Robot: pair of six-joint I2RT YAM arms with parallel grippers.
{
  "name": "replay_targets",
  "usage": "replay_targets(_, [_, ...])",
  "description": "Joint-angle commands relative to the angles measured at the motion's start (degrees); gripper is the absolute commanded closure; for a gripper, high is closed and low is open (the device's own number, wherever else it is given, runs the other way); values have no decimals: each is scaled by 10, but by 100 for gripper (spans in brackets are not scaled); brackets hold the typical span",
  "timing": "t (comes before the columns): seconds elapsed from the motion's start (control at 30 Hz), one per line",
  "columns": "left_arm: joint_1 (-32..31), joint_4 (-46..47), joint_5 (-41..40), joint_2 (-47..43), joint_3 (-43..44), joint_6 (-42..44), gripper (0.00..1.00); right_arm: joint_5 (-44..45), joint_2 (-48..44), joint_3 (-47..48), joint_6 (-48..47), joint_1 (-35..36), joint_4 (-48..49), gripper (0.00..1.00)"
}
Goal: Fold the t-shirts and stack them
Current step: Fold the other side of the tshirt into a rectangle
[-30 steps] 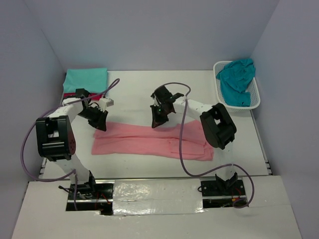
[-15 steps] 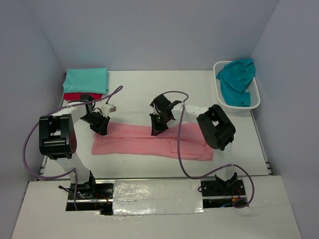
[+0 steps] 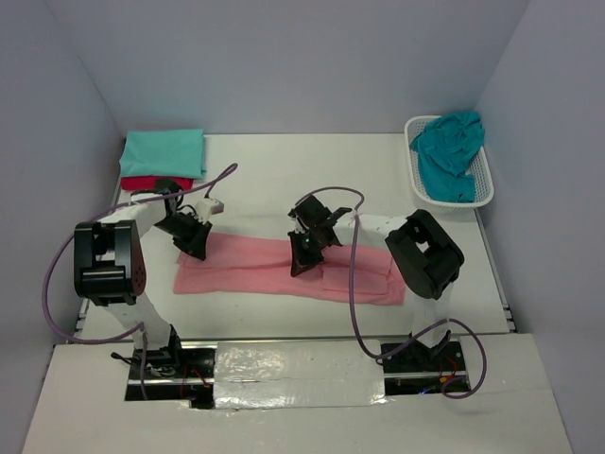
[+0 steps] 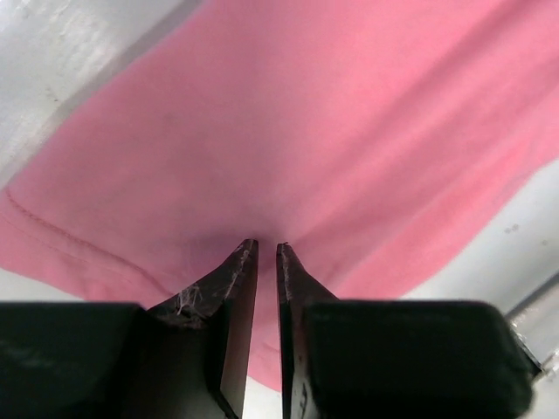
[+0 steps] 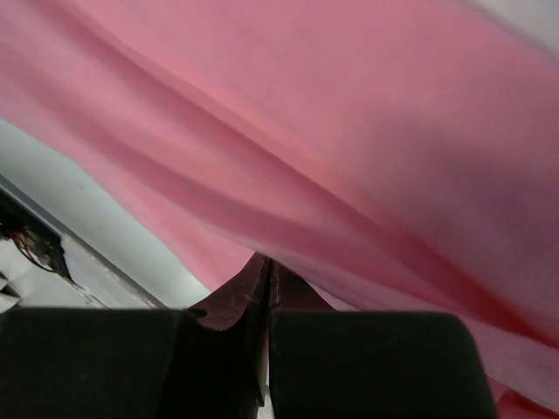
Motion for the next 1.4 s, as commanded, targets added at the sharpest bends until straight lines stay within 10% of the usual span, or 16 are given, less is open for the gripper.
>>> replay_targets(0.0, [-12,-46,59,-57,28,31,72,-3,-30,-36,21,5,31,100])
replay_targets(0.4, [-139,-48,114,-3,150,-44,72,42,-157,14,-11,-19,-52,98])
replay_targets(0.7, [-304,30,76,90,187,-103,72,-4,-242,-103,18,-234,-72,92])
replay_targets(0.93, [-409,81,86,177,286,-174,71,26,-321,-204,15,-360,-81,65])
replay_targets(1.37, [-438,93,133,259,385,-248,61,59,-325,-288,17,-449,-42,48])
